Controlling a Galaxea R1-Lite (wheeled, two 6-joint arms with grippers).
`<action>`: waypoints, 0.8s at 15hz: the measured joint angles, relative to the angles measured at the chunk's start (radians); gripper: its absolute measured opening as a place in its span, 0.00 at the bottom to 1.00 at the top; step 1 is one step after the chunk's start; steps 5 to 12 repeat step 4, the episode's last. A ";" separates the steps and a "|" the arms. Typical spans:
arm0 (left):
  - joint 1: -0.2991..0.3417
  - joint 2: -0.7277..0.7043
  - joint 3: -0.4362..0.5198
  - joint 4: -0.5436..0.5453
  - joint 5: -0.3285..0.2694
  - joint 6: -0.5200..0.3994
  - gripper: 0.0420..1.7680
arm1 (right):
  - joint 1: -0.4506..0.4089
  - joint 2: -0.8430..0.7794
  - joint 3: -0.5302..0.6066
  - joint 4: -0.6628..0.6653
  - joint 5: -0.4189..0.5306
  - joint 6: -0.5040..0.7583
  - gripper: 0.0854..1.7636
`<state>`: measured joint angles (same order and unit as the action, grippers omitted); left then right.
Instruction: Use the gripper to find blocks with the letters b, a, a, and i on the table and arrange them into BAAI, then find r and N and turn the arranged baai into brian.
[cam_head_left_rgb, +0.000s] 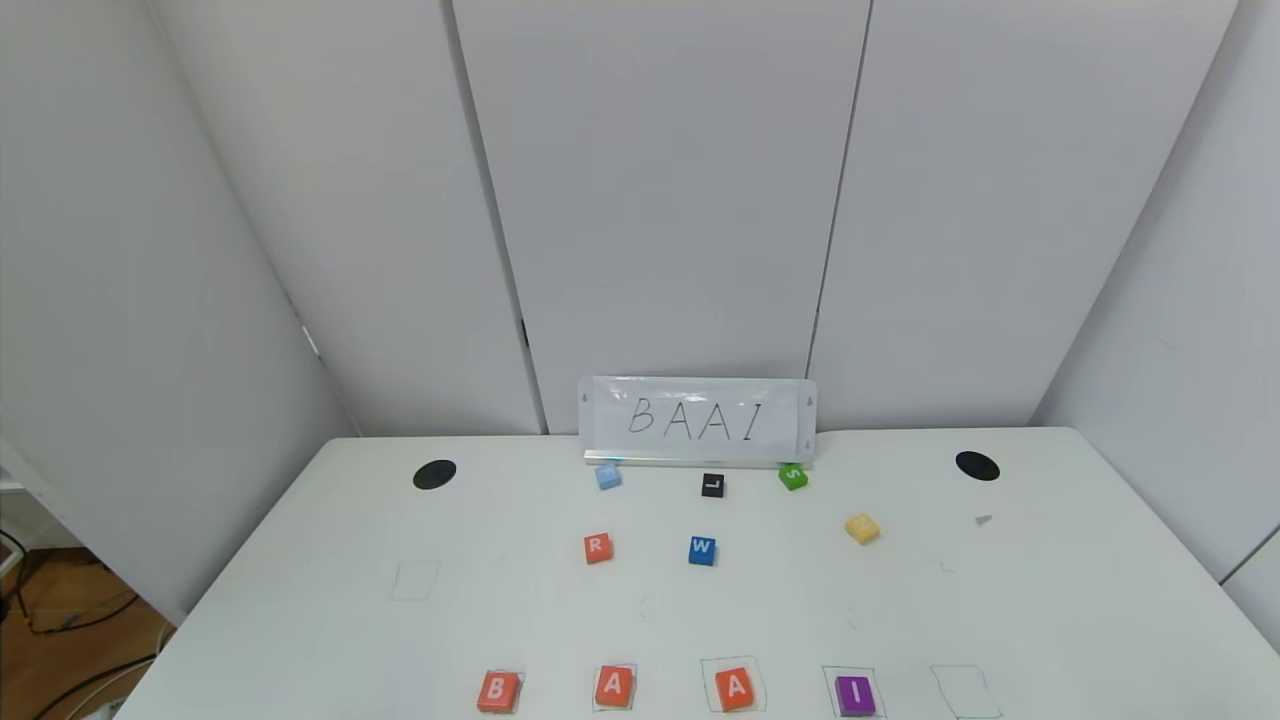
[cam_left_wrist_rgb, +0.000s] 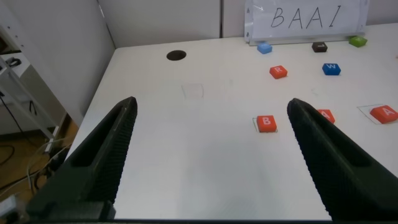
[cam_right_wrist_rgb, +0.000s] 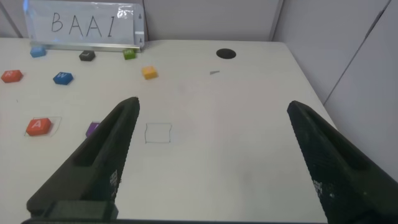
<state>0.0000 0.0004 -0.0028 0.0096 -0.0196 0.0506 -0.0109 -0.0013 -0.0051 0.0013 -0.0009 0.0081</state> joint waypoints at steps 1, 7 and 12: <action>0.000 0.000 0.001 0.000 0.000 -0.002 0.97 | 0.001 0.000 0.003 -0.003 0.001 -0.001 0.97; 0.000 0.000 0.003 0.002 0.006 -0.032 0.97 | 0.002 0.000 0.005 -0.003 0.001 -0.001 0.97; 0.000 0.000 0.003 0.002 0.006 -0.032 0.97 | 0.002 0.000 0.005 -0.003 0.001 -0.001 0.97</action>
